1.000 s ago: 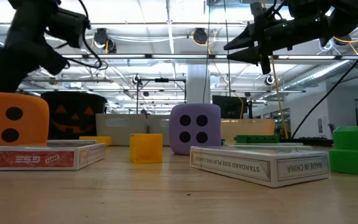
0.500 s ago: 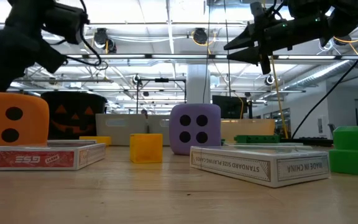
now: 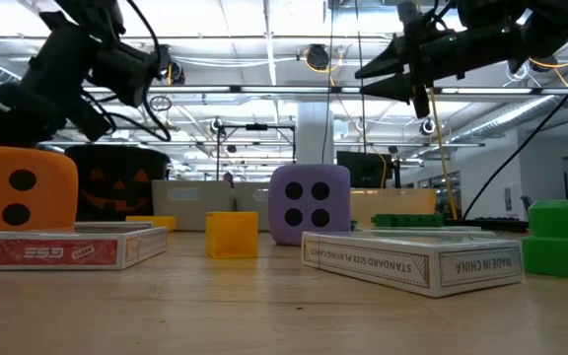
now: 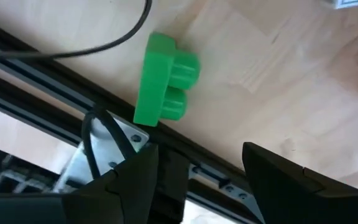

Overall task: Pick & Place Toys
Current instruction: Put the top light green game piece into the orange bin

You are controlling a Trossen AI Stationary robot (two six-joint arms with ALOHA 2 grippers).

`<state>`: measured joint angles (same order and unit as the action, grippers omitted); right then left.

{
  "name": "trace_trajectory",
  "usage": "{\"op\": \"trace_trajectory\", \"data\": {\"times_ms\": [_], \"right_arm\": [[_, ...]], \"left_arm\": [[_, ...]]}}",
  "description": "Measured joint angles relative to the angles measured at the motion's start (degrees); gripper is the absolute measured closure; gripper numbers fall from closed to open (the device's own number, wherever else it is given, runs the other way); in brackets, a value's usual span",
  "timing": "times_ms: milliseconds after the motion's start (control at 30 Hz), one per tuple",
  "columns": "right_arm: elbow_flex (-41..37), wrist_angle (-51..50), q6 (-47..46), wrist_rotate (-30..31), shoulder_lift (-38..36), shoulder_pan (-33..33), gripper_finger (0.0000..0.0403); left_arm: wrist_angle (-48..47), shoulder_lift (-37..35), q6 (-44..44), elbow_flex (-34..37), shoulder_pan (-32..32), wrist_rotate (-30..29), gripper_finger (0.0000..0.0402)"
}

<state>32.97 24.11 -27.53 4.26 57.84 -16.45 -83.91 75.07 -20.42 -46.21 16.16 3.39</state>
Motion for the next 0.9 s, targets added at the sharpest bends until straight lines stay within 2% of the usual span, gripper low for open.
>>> {"op": "trace_trajectory", "data": {"times_ms": [267,533,733,900], "right_arm": [[0.0,0.0,0.0,0.1,0.0,1.5,0.0264],[0.0,0.0,-0.3,0.2,0.0,1.6,0.0264],[0.0,0.0,-0.3,0.2,0.0,1.6,0.0264],[0.0,0.0,-0.5,0.2,0.0,1.6,0.0264]], "left_arm": [[0.8,5.3,1.6,0.6,0.7,-5.2,0.0158],[1.6,11.0,5.6,0.6,2.2,-5.6,0.0158],[8.6,11.7,6.8,2.0,3.0,-2.1,0.0158],[6.7,11.7,3.4,3.0,3.6,-7.9,0.0158]]}}
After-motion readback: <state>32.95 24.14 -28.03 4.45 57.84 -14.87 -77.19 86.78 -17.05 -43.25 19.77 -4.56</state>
